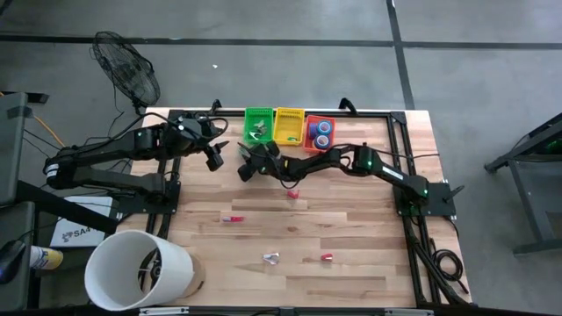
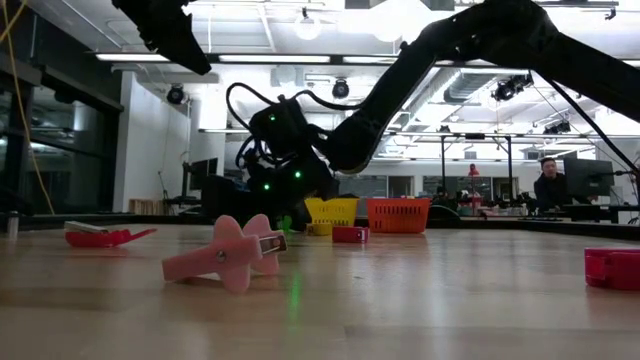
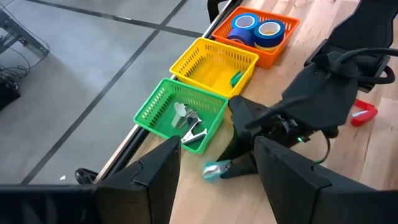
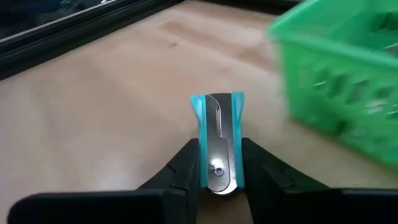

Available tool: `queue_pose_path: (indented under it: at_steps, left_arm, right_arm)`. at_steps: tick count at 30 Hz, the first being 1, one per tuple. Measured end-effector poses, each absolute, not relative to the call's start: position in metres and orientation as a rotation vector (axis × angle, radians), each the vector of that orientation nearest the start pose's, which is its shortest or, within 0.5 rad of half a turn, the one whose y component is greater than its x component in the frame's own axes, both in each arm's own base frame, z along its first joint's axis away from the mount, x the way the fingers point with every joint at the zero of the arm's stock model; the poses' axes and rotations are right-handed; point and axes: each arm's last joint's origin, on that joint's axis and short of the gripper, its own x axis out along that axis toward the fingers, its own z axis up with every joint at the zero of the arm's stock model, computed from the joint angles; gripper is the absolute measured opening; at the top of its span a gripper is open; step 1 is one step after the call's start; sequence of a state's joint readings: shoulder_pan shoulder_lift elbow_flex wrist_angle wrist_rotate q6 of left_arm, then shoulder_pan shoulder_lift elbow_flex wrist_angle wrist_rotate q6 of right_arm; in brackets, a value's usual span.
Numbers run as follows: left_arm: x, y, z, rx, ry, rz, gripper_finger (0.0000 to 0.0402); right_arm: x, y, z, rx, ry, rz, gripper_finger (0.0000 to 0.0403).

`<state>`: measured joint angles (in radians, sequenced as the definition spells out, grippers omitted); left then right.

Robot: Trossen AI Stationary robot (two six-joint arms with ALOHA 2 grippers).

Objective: Pick and place Stapler, Stapler remover, tape
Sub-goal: Put the light blue staple remover into the green bin

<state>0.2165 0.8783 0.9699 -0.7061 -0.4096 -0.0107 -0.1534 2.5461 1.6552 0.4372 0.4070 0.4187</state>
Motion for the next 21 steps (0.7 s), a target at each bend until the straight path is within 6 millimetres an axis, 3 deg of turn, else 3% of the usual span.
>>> queue_pose_path:
  at_steps: [7, 12, 16, 21]
  left_arm:
    - [0.161, 0.047, 0.334, 0.052, 0.619, 0.606, 0.0199]
    - [0.161, 0.047, 0.335, 0.052, 0.617, 0.608, 0.0199]
    - [0.16, 0.047, 0.336, 0.052, 0.598, 0.61, 0.0199]
    - [0.156, 0.046, 0.343, 0.07, 0.541, 0.62, 0.0199]
  right_arm:
    - [0.52, -0.053, 0.091, 0.367, 0.397, -0.433, 0.0083]
    - [0.513, -0.039, 0.149, 0.31, 0.386, -0.46, 0.0083]
    - [0.497, -0.052, 0.185, 0.253, 0.441, -0.551, 0.0083]
    - [0.474, -0.102, 0.206, 0.229, 0.551, -0.625, 0.0083]
